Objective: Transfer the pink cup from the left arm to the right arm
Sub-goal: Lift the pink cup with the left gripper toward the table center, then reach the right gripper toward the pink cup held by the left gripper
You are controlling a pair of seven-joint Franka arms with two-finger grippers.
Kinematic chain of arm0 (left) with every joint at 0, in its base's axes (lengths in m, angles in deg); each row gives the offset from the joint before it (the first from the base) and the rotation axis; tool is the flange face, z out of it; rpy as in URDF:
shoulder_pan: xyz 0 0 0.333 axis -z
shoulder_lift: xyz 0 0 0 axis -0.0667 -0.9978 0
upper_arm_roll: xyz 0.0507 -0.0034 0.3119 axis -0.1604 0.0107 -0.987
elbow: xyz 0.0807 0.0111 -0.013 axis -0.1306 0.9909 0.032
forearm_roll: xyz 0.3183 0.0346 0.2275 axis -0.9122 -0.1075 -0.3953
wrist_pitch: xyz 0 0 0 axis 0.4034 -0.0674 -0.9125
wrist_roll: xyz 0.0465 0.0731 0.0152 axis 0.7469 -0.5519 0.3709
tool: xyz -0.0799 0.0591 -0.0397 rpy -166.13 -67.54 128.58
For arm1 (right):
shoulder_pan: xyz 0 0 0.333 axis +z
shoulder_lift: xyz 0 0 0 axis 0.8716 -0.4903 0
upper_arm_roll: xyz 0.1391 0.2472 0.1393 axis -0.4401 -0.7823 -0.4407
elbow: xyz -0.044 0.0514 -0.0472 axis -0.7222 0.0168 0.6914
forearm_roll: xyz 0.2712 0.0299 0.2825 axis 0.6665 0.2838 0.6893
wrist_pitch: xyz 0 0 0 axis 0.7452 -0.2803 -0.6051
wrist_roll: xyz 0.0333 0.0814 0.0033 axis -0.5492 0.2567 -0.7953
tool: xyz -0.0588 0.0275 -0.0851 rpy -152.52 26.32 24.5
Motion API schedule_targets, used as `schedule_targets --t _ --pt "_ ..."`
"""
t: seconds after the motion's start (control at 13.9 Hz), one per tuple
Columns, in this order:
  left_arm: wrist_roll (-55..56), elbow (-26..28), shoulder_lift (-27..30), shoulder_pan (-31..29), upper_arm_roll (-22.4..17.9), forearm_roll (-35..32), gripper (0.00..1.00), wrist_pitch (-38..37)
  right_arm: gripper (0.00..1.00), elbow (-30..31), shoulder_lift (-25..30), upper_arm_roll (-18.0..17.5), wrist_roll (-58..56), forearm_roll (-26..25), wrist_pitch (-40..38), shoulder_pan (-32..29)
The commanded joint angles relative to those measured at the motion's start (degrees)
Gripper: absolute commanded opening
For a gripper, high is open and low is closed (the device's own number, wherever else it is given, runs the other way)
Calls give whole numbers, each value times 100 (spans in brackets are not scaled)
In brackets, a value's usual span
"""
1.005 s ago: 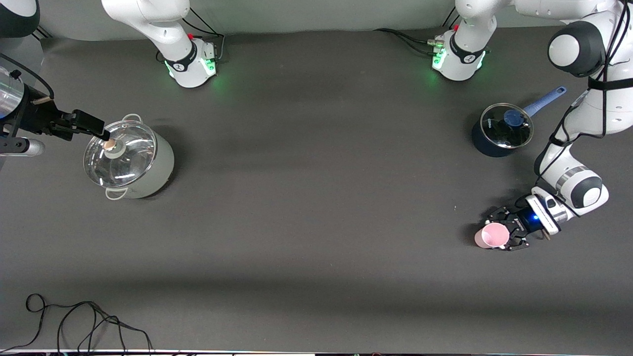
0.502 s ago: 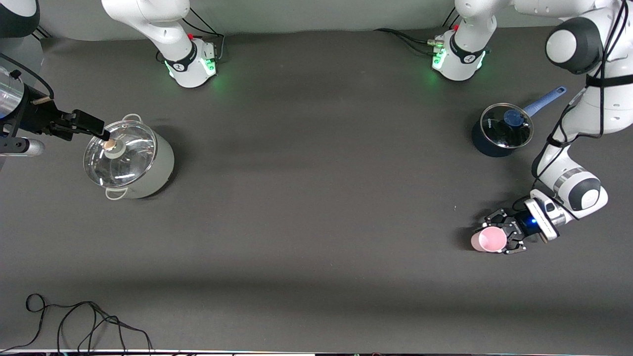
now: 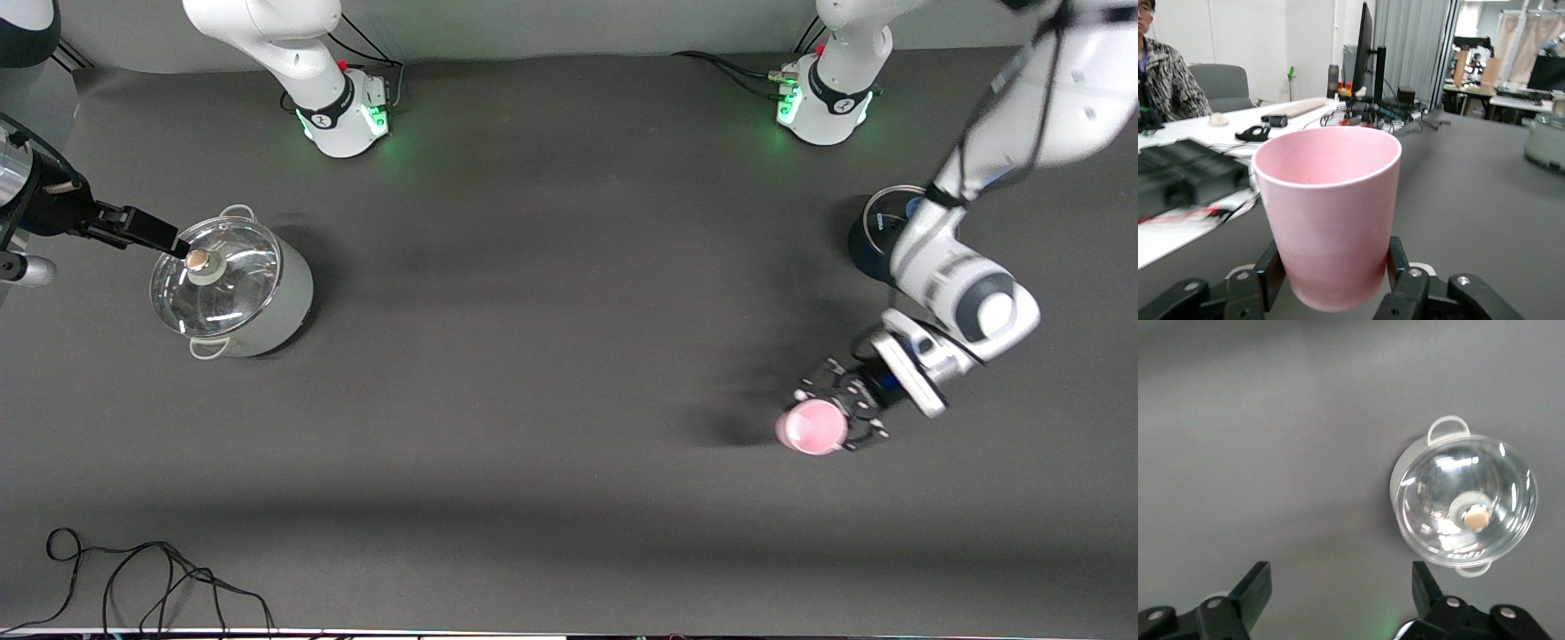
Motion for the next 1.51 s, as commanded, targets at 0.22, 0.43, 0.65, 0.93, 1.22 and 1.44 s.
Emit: schedule_targets --t 0.22,0.43,0.65,0.93,1.22,1.44 --pt "97 522 1523 -28 2430 1974 26 2265 96 -601 -257 -161 3032 586 -766 219" --pt "667 171 1735 -19 3222 2082 26 3197 97 -1076 -670 -206 4783 709 -1093 903" --pt "888 -50 1735 -10 3584 2091 26 3682 96 -1567 -1127 -215 6462 1367 -1084 1292" --pt "906 -59 1727 -1 3594 2091 26 3692 99 -2471 -1777 -224 7940 1897 -874 1924" --pt "906 -94 1700 8 3594 2091 27 3701 99 -3142 -2393 -233 9259 1897 353 2662" --pt "915 -86 1692 8 3594 2091 27 3710 99 -3169 -2517 -233 9289 1888 1041 3110"
